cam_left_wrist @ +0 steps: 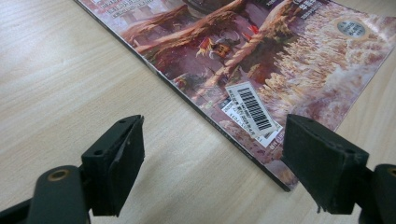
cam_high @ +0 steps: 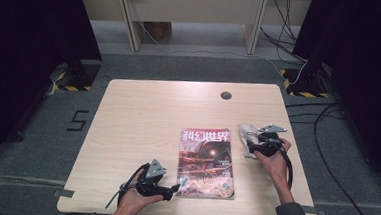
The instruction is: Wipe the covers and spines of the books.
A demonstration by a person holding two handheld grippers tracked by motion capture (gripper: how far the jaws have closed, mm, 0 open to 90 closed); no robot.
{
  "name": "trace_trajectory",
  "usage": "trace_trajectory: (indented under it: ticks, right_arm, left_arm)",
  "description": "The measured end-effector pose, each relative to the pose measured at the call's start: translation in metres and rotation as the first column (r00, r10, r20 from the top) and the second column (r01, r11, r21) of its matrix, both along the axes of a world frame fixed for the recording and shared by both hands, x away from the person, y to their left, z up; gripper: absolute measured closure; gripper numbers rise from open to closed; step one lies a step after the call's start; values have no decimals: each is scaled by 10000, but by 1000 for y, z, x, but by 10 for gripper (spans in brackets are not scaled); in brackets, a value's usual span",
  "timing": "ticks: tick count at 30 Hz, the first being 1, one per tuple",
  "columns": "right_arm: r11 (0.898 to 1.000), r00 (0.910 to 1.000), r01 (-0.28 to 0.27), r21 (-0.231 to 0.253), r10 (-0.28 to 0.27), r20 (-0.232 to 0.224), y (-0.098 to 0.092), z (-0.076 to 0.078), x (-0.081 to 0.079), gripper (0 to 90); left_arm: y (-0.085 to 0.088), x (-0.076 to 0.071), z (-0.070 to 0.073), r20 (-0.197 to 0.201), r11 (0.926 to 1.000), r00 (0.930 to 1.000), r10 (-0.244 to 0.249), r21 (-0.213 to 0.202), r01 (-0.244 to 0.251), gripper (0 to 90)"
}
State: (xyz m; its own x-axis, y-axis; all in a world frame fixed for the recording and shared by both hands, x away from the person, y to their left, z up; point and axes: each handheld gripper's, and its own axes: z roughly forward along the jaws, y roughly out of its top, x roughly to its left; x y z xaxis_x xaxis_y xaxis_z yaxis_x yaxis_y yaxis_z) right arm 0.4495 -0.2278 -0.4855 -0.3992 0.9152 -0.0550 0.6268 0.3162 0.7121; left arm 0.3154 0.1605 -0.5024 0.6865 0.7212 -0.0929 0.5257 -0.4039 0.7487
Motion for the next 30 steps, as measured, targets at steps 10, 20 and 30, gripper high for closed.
trace_trajectory:
  ticks: [10,20,30]
  right_arm:
    - [9998,9997,-122,-156,118,-236,4,-6,9,433]
    - [9997,9979,-243,43,245,-596,3,-15,21,532]
    - [9968,9962,-699,400,719,-502,4,-10,18,786]
  left_arm:
    - [0,1,-1,-11,10000,10000,60,-20,-60,205]
    - [-1,2,-1,8,10000,10000,-6,37,6,204]
    - [-5,4,-2,37,9999,10000,-17,126,16,205]
